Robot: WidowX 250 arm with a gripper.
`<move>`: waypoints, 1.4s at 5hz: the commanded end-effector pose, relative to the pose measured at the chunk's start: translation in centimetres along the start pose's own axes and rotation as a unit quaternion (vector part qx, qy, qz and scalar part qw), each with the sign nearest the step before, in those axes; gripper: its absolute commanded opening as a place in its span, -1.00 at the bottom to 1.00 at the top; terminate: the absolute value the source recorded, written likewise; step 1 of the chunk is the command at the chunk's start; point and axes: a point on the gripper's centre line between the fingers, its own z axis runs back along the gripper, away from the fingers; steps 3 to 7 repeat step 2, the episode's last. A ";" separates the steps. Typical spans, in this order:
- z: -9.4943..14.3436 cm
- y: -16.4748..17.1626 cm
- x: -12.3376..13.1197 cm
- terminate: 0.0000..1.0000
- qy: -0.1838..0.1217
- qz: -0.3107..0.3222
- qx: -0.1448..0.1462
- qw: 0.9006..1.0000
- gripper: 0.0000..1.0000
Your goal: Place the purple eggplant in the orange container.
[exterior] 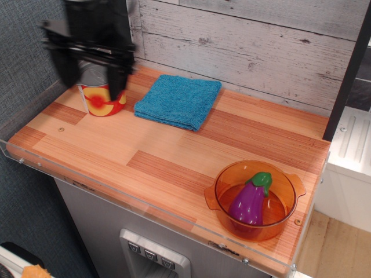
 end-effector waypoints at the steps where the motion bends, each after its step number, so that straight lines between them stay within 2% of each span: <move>1: 0.9 2.4 -0.7 -1.00 -0.046 0.023 0.012 0.999 1.00; 2: 0.9 2.4 -0.7 1.00 -0.046 0.023 0.012 0.999 1.00; 7: 0.9 2.4 -0.7 1.00 -0.046 0.023 0.012 0.999 1.00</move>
